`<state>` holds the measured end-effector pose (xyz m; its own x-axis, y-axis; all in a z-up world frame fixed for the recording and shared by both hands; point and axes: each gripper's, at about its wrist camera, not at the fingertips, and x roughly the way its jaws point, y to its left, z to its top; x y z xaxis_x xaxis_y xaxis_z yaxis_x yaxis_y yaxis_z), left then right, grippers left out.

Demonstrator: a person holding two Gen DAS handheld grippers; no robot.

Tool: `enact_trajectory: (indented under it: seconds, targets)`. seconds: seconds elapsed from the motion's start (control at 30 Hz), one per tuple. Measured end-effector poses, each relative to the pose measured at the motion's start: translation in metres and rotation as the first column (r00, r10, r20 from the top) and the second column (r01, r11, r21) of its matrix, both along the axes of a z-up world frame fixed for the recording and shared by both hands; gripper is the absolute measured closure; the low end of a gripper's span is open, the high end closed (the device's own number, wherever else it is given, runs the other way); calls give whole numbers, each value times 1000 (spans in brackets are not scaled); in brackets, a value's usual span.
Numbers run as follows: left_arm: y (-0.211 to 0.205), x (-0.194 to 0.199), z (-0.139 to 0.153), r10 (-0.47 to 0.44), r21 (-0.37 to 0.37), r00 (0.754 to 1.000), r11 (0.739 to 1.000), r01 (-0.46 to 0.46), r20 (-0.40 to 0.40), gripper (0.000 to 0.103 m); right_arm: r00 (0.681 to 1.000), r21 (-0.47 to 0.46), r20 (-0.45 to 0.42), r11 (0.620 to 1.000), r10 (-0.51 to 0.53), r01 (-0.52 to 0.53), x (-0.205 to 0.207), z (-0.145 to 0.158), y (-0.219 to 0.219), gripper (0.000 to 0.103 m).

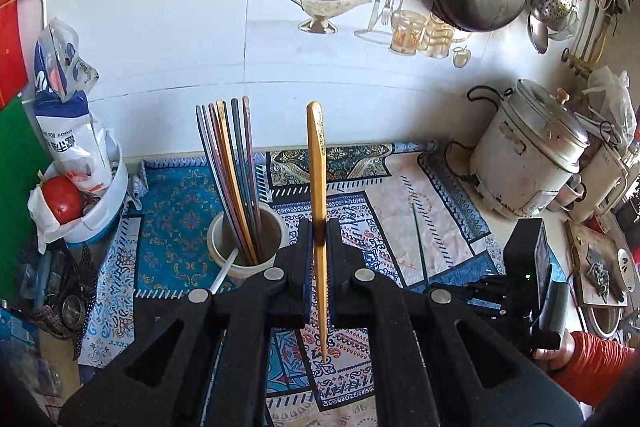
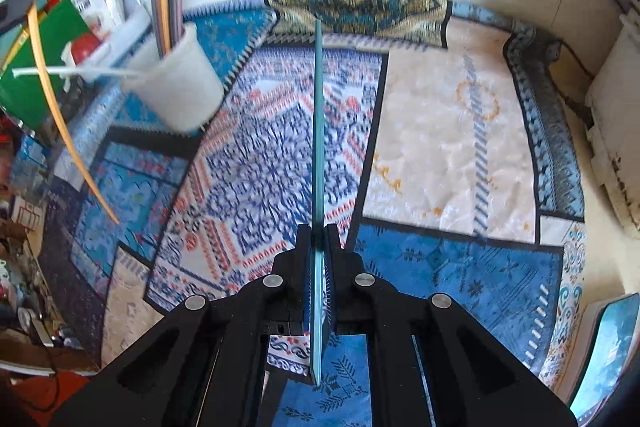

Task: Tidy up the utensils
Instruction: 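Lower the yellow chopstick into the cup with the left tool while the right tool lowers the teal one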

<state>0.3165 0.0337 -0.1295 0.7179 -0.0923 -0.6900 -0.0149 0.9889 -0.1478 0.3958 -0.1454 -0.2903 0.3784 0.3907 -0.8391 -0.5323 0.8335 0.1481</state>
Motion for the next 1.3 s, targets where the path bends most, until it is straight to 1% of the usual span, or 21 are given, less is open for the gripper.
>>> enact_trajectory:
  seconds: [0.13, 0.3, 0.5, 0.67, 0.8, 0.9, 1.03, 1.2, 1.3]
  targets:
    - [6, 0, 13, 11, 10, 999, 1000, -11, 31, 98, 997, 50, 75, 999, 2, -6, -12, 34, -9, 98]
    - [16, 0, 30, 36, 19, 997, 999, -38, 71, 98, 988, 108, 157, 994, 3, -20, -9, 68, -1, 98]
    - [35, 6, 55, 69, 36, 989, 997, -74, 130, 98, 970, 149, 241, 986, 40, -78, 3, 108, 25, 98]
    - [53, 17, 73, 95, 48, 979, 993, -105, 179, 98, 943, 183, 322, 972, 79, -145, 4, 148, 52, 98]
    - [70, 30, 76, 118, 35, 972, 991, -128, 203, 98, 929, 201, 350, 960, 117, -197, 3, 163, 74, 98]
    - [80, 42, 69, 126, 24, 969, 991, -134, 212, 98, 930, 197, 338, 955, 146, -222, 4, 159, 92, 98]
    - [91, 61, 43, 134, 19, 973, 990, -140, 190, 98, 941, 166, 287, 958, 178, -232, 9, 133, 114, 98]
    - [101, 81, -4, 150, 26, 983, 988, -153, 104, 98, 959, 118, 206, 968, 193, -221, 19, 92, 135, 98]
    - [102, 88, -26, 153, 42, 987, 987, -156, 55, 98, 967, 94, 168, 973, 192, -210, 24, 75, 141, 98]
